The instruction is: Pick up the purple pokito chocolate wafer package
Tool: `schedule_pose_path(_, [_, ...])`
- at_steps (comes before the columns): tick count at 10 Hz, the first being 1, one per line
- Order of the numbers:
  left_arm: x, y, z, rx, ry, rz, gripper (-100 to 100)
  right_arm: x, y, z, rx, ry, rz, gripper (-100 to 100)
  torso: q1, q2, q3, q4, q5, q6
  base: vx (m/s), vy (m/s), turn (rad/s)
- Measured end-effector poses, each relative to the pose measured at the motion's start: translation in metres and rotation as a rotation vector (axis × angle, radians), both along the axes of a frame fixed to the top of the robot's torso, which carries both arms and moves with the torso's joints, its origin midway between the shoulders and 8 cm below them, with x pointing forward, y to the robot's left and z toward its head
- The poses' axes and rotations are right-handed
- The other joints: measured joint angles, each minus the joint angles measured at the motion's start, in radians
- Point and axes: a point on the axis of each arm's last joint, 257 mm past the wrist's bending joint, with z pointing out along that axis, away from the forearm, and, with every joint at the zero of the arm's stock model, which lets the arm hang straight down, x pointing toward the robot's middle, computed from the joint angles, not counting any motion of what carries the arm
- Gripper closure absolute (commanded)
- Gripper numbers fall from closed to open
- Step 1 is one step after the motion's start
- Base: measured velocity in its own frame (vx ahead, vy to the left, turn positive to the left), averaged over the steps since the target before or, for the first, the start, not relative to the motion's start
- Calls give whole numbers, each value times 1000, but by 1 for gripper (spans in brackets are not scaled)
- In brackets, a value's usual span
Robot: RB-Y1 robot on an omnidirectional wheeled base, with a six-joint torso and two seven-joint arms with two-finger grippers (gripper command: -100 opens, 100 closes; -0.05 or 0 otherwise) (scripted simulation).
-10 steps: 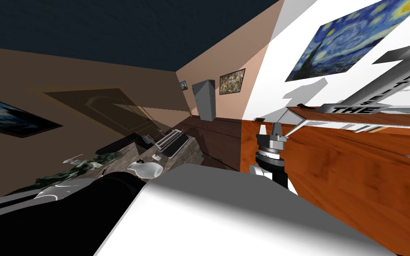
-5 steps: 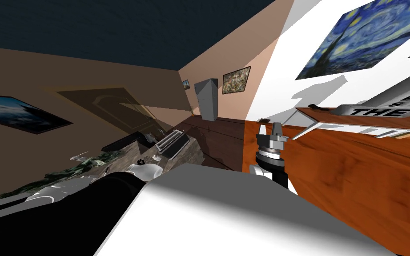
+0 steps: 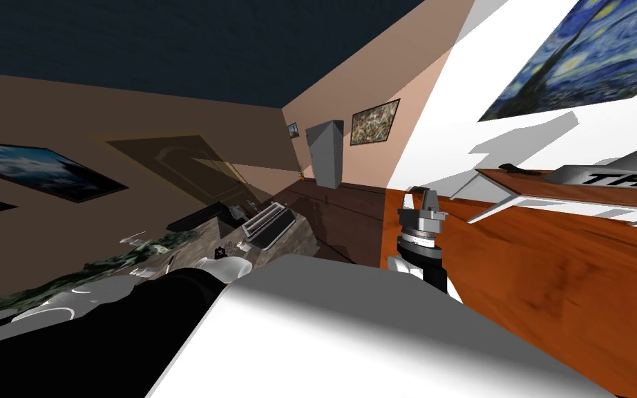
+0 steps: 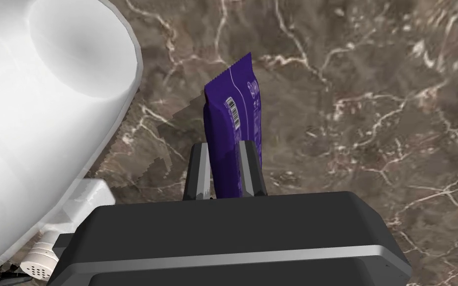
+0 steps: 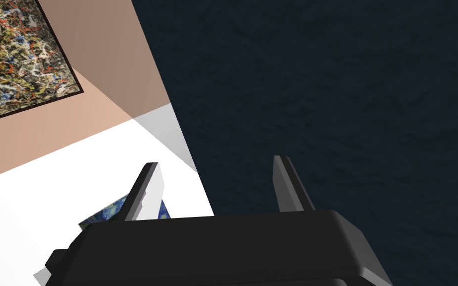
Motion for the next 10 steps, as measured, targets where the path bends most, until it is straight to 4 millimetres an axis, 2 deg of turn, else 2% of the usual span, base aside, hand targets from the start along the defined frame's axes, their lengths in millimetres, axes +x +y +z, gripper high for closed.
schedule_pose_path(1, [-8,-4,0,-3,8,-14,100,0,0,0,0,0,0,0,0,-4,-2,-1,1,-5,131,-8,223])
schedule_pose_path(2, [-16,-4,1,1,22,-24,100,0,0,0,0,0,0,0,-1,-5,-3,-1,0,-1,47,-18,-21])
schedule_pose_path(4, [-8,3,9,26,8,-41,100,0,0,0,0,0,0,0,-1,-2,-1,0,-1,1,-1,-4,-41])
schedule_pose_path(5, [-4,6,10,33,-2,-43,100,0,0,0,0,0,0,0,-1,0,0,0,0,0,96,6,294])
schedule_pose_path(6, [-13,5,12,32,10,-52,100,0,0,0,0,0,0,0,-1,-2,-1,-1,0,-5,124,-18,227])
schedule_pose_path(7, [-20,7,14,39,21,-61,100,0,0,0,0,0,0,0,-1,-4,-3,-1,0,-1,61,-22,7])
schedule_pose_path(9, [-12,15,22,64,12,-82,100,0,0,0,0,0,0,0,-1,-2,-1,0,-1,2,11,-3,-39])
schedule_pose_path(10, [-10,16,22,66,9,-83,0,0,0,0,0,0,0,0,-1,-1,0,0,0,0,0,0,0])
